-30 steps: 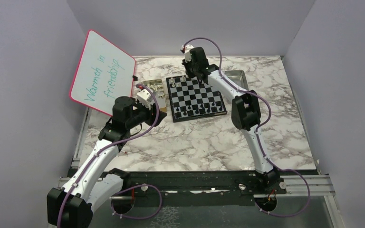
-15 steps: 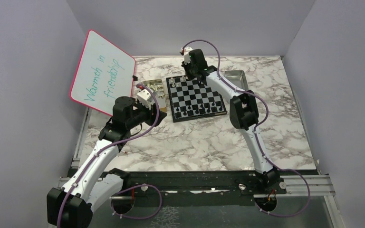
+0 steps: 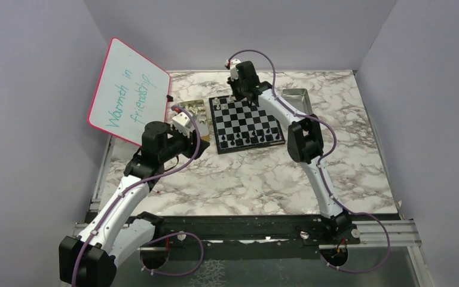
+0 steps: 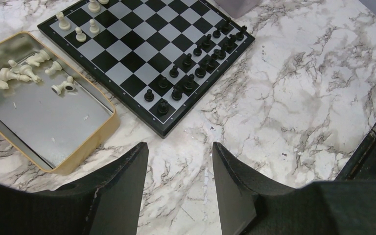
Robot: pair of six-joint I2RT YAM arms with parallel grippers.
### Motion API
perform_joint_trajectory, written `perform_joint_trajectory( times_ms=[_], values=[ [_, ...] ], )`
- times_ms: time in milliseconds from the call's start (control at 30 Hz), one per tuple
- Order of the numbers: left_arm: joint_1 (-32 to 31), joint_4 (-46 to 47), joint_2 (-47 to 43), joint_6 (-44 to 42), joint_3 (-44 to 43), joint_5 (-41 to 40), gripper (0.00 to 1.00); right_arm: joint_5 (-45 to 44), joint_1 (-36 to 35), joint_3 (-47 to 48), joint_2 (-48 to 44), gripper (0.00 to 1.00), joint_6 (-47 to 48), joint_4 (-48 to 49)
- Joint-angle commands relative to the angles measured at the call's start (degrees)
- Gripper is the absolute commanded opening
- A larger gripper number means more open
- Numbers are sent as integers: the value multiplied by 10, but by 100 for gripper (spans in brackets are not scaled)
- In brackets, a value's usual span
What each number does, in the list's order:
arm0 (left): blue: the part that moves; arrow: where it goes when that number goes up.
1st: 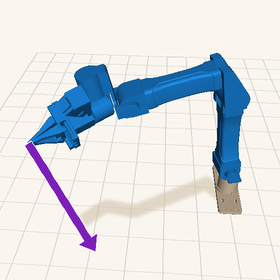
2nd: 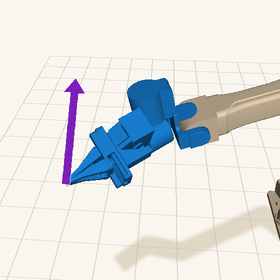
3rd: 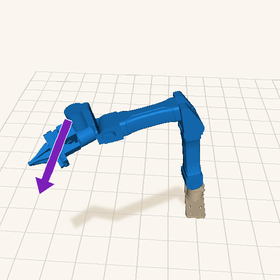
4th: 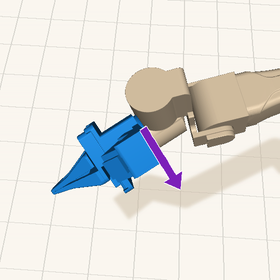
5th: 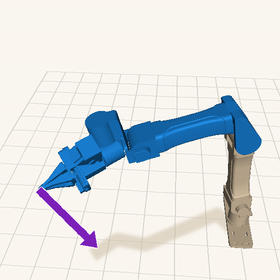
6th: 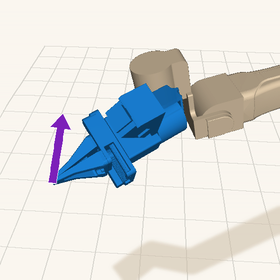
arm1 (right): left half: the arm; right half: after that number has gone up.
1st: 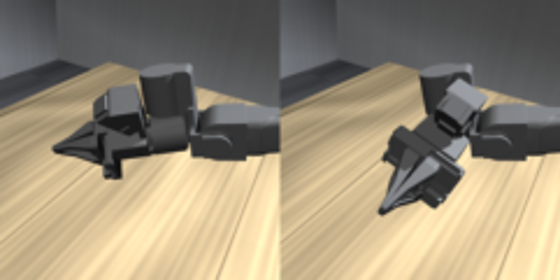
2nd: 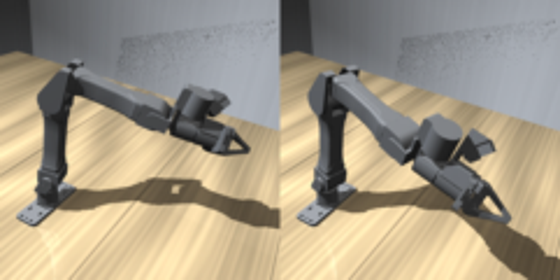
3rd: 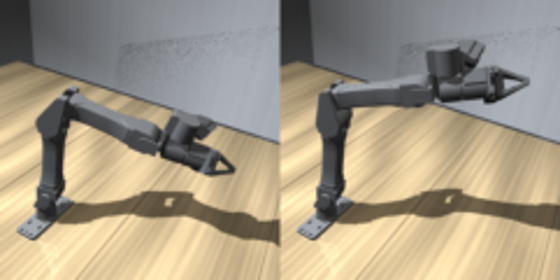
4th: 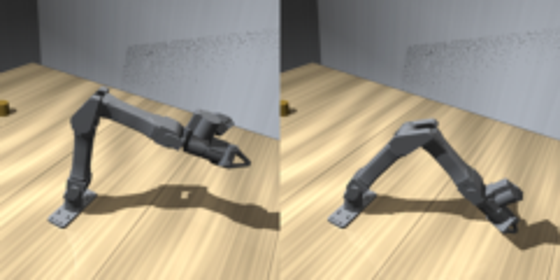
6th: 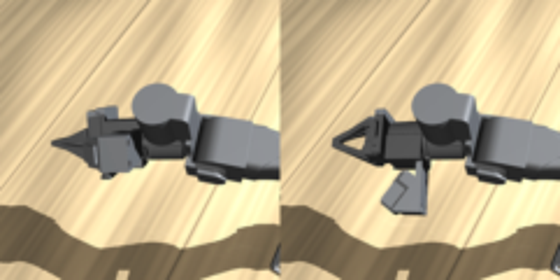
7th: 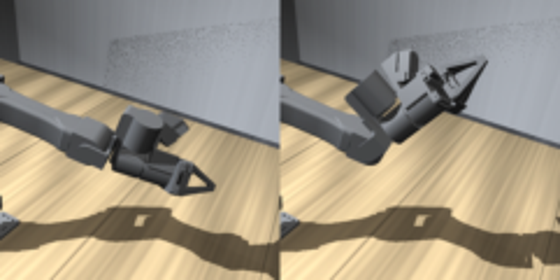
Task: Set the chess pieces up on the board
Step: Place the chess piece on the chessboard.
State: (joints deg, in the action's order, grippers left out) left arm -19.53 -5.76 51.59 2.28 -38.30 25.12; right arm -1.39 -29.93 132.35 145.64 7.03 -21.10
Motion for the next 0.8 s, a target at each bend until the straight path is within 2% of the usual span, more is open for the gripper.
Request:
perform_joint_trajectory(
  times_ms=[0, 433, 767],
  values=[
    [-2, 3, -1, -9, -5, -8, 53, -17, -4, 33, 10, 12, 0, -34],
    [-2, 2, -4, -9, -3, -7, 53, -19, -4, 27, 15, 12, -5, -44],
    [-2, 3, -5, -10, -4, -7, 54, -23, -4, 30, 22, 19, -5, -45]
  ],
)
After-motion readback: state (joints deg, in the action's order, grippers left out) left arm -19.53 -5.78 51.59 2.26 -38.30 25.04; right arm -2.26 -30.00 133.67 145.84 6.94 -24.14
